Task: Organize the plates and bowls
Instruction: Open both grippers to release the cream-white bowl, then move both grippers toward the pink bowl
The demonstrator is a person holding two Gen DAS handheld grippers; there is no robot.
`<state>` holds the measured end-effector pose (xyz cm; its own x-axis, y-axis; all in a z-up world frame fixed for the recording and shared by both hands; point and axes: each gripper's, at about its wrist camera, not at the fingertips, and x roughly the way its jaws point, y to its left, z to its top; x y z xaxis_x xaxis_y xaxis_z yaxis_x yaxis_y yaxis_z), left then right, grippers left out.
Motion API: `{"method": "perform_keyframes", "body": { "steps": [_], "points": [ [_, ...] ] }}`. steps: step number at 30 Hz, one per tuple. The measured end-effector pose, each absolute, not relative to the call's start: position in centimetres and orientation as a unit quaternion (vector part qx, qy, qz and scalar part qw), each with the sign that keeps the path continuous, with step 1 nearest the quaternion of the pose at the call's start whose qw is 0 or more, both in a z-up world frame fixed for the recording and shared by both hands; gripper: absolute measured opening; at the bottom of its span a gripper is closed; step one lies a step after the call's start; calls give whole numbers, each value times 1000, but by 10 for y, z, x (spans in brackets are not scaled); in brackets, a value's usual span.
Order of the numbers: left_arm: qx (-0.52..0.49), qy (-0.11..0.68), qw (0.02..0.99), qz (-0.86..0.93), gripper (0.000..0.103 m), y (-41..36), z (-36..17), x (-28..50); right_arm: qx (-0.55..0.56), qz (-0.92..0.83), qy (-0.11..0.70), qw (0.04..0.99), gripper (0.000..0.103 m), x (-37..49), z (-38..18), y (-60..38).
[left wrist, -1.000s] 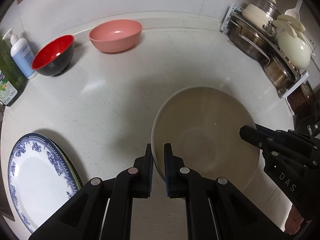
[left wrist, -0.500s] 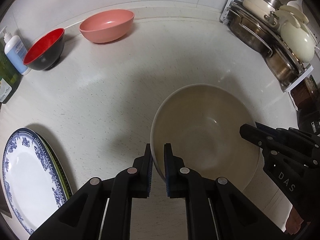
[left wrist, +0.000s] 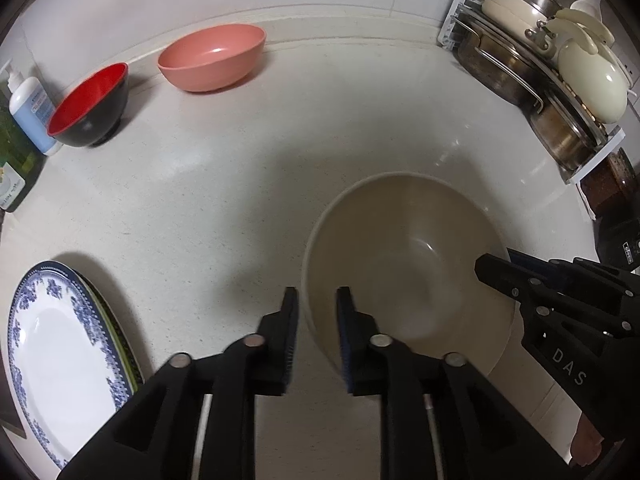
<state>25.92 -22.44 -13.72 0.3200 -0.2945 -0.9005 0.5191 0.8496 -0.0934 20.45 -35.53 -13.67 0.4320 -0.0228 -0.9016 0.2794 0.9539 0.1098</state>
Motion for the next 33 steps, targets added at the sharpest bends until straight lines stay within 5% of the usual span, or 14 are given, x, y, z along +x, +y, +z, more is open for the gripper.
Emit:
{"method": "perform_keyframes", "body": {
  "steps": [2, 15, 27, 33],
  "points": [
    [106, 519, 810, -251, 33, -221, -134, 260, 122, -95, 518, 841, 32, 203, -134, -355],
    [97, 444, 862, -226, 73, -189, -81, 279, 118, -110, 466, 870, 40, 214, -92, -342],
    [113, 388, 890, -209, 86, -160, -36, 315, 91, -107, 418, 897, 40, 255, -47, -320],
    [127, 367, 900, -197, 89, -153, -19, 341, 85, -90, 416, 901, 48, 289, -36, -313]
  ]
}}
